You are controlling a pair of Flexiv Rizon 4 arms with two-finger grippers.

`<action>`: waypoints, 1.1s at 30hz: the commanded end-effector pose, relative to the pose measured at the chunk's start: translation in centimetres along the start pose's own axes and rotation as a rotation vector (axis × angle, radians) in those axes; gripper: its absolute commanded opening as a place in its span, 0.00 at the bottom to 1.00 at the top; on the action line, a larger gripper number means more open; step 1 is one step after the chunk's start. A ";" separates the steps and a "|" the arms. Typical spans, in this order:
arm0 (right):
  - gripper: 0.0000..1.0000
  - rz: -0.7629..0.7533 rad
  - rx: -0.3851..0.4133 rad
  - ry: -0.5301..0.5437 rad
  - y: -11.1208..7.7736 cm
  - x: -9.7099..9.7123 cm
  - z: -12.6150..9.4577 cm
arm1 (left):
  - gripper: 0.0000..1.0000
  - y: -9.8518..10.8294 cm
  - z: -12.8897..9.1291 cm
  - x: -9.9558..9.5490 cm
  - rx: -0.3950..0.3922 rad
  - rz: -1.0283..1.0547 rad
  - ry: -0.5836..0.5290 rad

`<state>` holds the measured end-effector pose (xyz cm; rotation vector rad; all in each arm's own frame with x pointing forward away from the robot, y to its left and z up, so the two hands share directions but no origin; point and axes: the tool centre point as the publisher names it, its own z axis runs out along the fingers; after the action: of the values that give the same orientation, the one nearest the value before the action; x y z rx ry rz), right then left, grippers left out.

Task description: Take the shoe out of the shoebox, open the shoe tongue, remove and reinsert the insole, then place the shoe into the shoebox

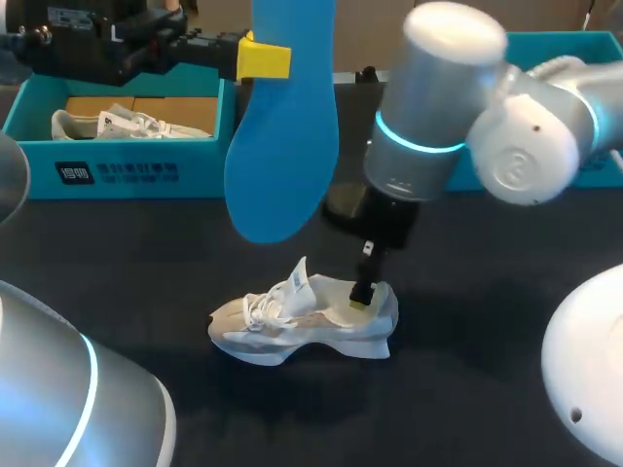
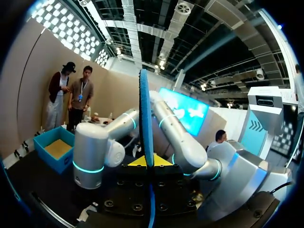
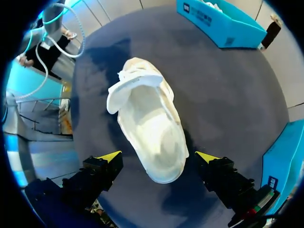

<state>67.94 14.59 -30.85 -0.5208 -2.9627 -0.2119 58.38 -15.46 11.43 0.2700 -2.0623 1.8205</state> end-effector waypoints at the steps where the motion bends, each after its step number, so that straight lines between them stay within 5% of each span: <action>1: 1.00 -0.016 0.262 -0.011 0.5 0.1 0.8 | 0.00 -0.2 0.1 -0.2 -0.004 0.000 0.002; 14: 1.00 -0.063 0.261 -0.070 0.2 0.1 0.9 | 0.00 -0.2 0.1 -0.2 -0.004 0.000 0.002; 33: 1.00 -0.201 0.206 -0.058 3.7 -4.3 3.5 | 0.00 -0.2 0.1 -0.2 -0.004 0.000 0.002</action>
<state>72.57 17.00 -33.16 -0.2096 -3.0530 0.1016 58.40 -15.48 11.45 0.2698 -2.0625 1.8199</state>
